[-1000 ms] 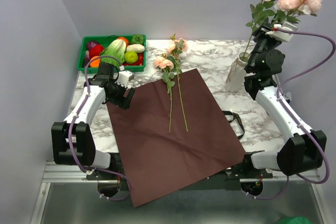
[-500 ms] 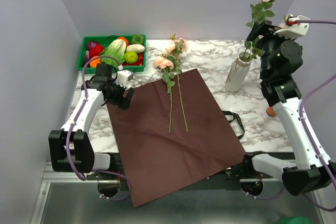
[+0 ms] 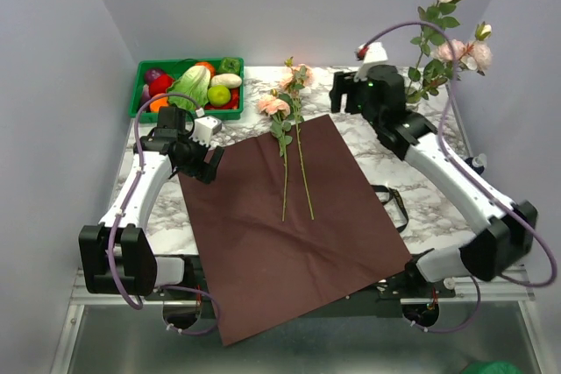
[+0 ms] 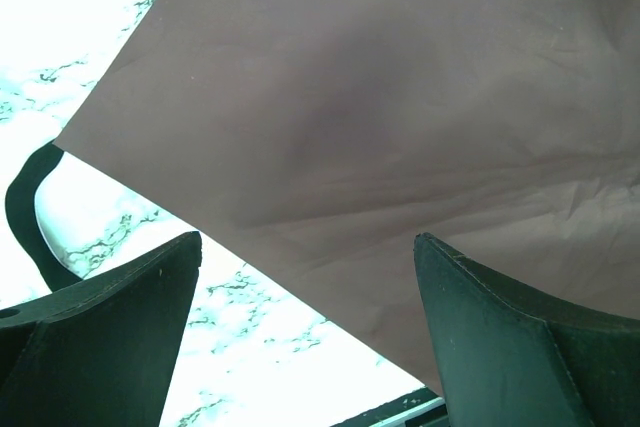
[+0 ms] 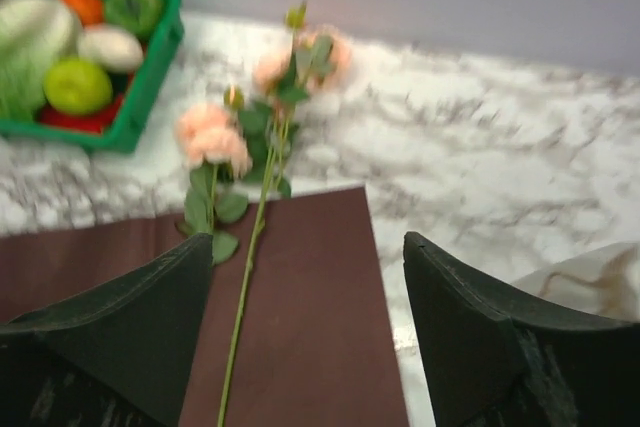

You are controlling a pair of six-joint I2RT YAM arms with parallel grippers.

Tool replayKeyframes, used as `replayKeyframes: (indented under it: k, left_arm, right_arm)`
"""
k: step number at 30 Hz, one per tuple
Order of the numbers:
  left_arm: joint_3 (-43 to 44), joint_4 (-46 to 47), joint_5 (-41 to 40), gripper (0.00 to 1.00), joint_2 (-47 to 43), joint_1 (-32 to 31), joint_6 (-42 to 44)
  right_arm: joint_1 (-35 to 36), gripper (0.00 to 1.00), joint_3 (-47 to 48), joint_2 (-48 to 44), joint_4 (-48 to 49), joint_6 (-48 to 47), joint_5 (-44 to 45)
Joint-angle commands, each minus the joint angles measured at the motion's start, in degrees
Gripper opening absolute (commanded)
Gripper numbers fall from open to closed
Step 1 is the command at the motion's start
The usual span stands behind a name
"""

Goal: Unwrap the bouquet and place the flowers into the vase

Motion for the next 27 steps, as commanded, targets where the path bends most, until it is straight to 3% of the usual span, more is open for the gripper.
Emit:
replayKeyframes:
  k: [1,16,21,27]
  left_arm:
    - [-0.91,-0.55,0.88,0.96,-0.98,0.39,-0.41]
    - [0.76,1.20,1.06,0.96,3.59,0.39,-0.59]
    - [1.64,1.99,0.88,0.96,5.78,0.48,-0.59]
    - [3.22,2.87,1.49,0.96,7.81,0.48,-0.94]
  right_arm:
    - [0.95,0.82,2.11,8.16,-8.84,2.70,-5.57]
    - [1.13,0.78,25.47,43.22,-17.70,1.12,-12.78]
    - [1.22,0.75,35.14,50.62,-21.58,1.12,-14.36]
    - [1.57,0.70,39.63,55.99,-23.95,1.12,-13.23]
